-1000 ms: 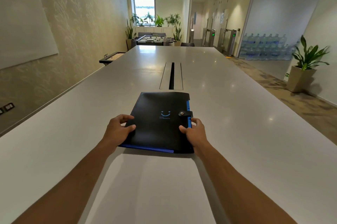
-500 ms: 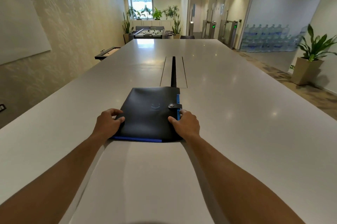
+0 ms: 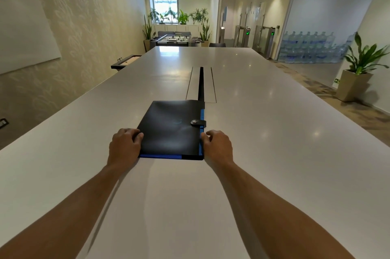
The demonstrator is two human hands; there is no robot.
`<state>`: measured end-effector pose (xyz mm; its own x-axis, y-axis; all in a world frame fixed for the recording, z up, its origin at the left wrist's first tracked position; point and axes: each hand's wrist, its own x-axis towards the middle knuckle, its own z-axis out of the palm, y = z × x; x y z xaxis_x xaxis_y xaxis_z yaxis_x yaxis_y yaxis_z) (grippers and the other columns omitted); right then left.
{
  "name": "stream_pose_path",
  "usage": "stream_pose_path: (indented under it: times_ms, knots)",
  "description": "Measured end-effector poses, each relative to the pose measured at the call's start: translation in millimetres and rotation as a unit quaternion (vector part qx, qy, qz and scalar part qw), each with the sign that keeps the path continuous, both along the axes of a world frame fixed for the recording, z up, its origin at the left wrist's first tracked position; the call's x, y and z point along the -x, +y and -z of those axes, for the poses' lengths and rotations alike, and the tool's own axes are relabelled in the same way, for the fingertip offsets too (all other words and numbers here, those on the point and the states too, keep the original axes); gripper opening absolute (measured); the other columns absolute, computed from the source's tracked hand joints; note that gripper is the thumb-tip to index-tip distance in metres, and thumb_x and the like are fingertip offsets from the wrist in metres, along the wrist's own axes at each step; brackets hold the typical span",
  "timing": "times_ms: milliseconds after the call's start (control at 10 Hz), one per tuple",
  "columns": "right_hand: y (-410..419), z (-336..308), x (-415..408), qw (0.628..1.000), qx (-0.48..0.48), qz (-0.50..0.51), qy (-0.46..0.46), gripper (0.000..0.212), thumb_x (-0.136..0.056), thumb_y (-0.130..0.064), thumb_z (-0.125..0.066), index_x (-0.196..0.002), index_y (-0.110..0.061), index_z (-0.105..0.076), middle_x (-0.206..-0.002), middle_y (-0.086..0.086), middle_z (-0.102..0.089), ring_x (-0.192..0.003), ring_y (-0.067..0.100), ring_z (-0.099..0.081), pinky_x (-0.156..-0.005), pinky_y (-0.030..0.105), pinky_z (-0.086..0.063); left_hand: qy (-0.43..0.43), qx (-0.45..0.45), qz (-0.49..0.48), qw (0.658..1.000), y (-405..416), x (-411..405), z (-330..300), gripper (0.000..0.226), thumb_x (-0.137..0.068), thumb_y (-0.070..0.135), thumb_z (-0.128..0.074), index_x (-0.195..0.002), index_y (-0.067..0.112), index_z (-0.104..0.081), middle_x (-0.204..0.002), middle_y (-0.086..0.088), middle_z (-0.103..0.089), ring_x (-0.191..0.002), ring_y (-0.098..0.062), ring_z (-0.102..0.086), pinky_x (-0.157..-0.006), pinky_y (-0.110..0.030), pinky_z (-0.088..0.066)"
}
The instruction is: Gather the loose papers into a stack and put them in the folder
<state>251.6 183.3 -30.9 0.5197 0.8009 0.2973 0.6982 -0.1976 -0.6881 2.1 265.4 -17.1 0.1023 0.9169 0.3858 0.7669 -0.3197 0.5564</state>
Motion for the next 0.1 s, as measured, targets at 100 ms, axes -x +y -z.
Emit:
stream_pose_path:
  times_ms: [100]
  knots:
    - [-20.1, -0.8, 0.6, 1.000, -0.024, 0.002, -0.010, 0.023, -0.094, -0.033, -0.053, -0.098, -0.016, -0.069, -0.096, 0.002, -0.071, -0.080, 0.012, -0.064, -0.073, 0.026, -0.052, 0.015, -0.044, -0.004, 0.999, -18.0, -6.8, 2.8, 0.026, -0.096, 0.025, -0.055, -0.109, 0.007, -0.069, -0.115, -0.015, -0.064, -0.105, -0.031, -0.057, -0.092, -0.045, -0.048]
